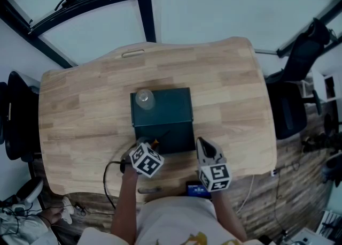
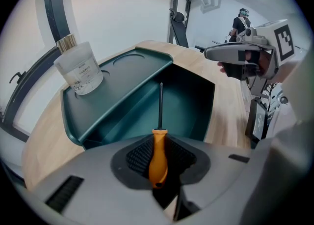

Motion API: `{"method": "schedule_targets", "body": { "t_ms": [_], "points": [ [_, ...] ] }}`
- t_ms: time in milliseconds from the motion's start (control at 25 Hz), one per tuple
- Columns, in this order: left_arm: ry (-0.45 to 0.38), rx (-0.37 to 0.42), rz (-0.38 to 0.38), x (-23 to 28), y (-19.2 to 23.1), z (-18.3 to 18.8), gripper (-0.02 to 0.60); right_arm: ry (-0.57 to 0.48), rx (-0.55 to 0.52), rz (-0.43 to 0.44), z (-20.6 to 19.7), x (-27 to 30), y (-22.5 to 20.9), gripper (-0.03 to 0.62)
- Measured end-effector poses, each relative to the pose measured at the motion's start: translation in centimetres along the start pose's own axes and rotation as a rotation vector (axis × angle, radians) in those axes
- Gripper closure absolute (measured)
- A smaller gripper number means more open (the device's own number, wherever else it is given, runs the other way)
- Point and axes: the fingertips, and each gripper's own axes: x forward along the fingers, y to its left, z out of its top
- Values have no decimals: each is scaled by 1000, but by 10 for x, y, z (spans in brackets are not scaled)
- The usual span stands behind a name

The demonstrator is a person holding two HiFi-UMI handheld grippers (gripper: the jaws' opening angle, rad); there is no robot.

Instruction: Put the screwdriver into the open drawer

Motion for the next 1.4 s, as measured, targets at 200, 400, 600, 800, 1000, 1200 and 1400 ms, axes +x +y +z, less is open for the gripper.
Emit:
{"method": "schedule_targets", "body": {
  "t_ms": [200, 400, 600, 800, 1000, 1200, 1400],
  "points": [
    [32, -15, -20, 2, 0, 0, 509, 1, 0, 1, 2, 0, -1, 595],
    [84, -6, -34, 5, -1, 0, 509, 0, 9, 0, -1, 0, -2, 595],
    [119, 12, -44, 8, -2, -1, 509, 3, 17, -5, -4, 1, -4, 595],
    [156, 26, -53, 11, -4, -1, 509, 5, 11, -3, -3, 0, -4, 595],
    [193, 44, -52, 14, -5, -2, 509, 4, 2, -3, -1, 0, -4, 595],
    [216, 50, -51, 15, -5, -3, 509, 12, 4, -6, -1, -1, -5, 595],
    [232, 59, -47, 16, -6, -4, 509, 13, 6, -3, -3, -1, -4, 595]
  ]
}}
